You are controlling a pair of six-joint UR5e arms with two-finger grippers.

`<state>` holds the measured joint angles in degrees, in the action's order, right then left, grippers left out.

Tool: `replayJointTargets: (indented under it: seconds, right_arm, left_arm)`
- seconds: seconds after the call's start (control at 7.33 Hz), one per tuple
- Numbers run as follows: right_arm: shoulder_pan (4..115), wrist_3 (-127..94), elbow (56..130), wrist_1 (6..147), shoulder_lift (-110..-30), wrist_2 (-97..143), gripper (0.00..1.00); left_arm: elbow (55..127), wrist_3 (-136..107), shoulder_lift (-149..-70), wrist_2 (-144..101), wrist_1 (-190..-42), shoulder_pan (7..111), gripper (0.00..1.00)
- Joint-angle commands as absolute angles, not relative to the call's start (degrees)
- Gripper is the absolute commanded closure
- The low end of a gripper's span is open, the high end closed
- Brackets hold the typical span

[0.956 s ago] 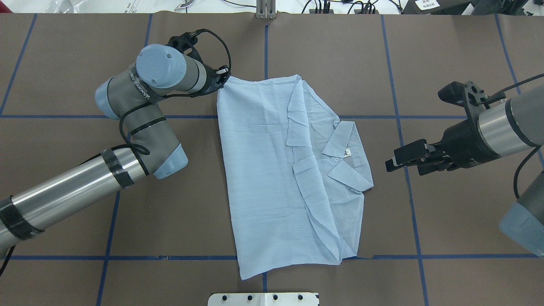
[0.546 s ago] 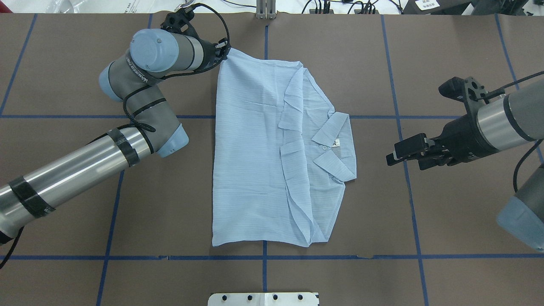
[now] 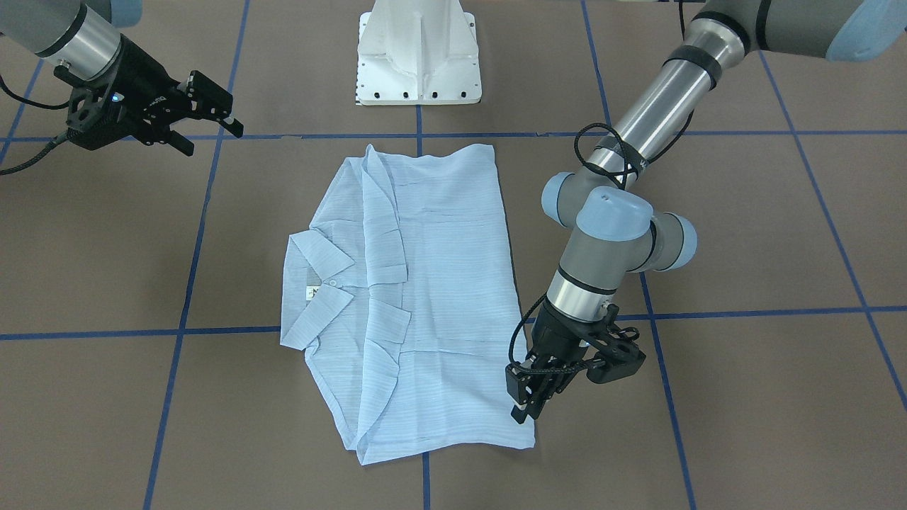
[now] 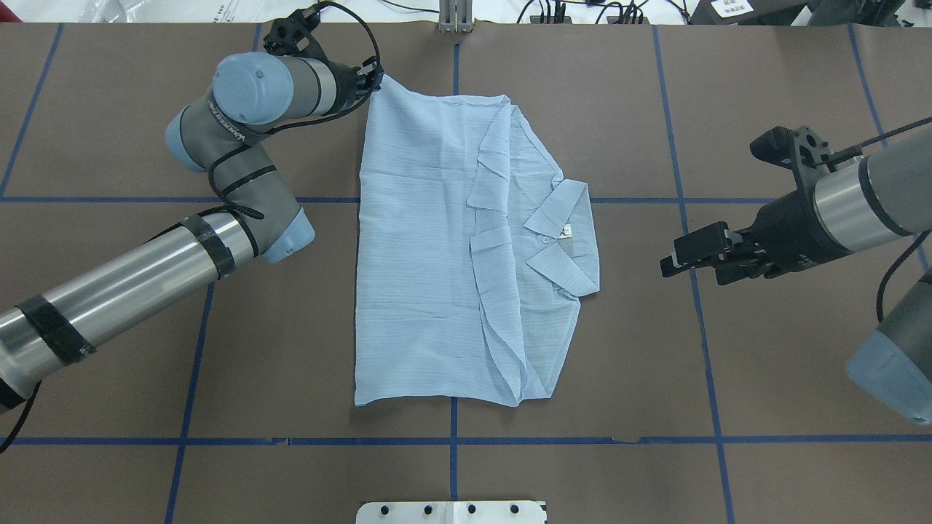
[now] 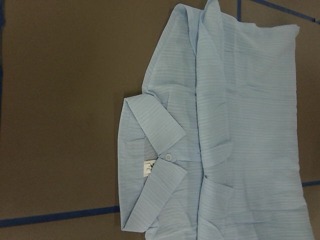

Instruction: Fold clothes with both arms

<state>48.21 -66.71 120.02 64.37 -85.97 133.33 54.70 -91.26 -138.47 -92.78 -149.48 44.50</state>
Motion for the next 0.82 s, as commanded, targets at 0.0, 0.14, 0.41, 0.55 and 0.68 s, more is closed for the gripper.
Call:
replayJointTargets:
  seconds: [0.0,0.14,0.41,0.55,0.68]
  right_arm:
    - [48.08,-66.71,120.06,64.34,-85.35,131.15,0.0]
    - [47.9,-66.71,119.97,64.51,-84.38,130.09,0.0]
    - [44.23,-66.62,119.53,64.77,-83.06,124.14,0.0]
    - [40.73,-66.62,119.27,67.12,-81.23,119.84,0.0]
    - [36.17,-66.53,119.09,74.2,-76.16,114.4,0.0]
  left_arm:
    - [55.1,-89.4,-138.25,-93.07,-149.5,44.47,0.0]
    - [57.28,-87.99,-136.86,-93.6,-149.15,44.73,0.0]
    - [66.4,-87.72,-128.36,-100.95,-147.58,45.0,0.0]
    - [71.67,-85.97,-123.88,-101.51,-147.22,45.17,0.0]
    - [77.29,-83.09,-120.36,-101.77,-143.48,45.44,0.0]
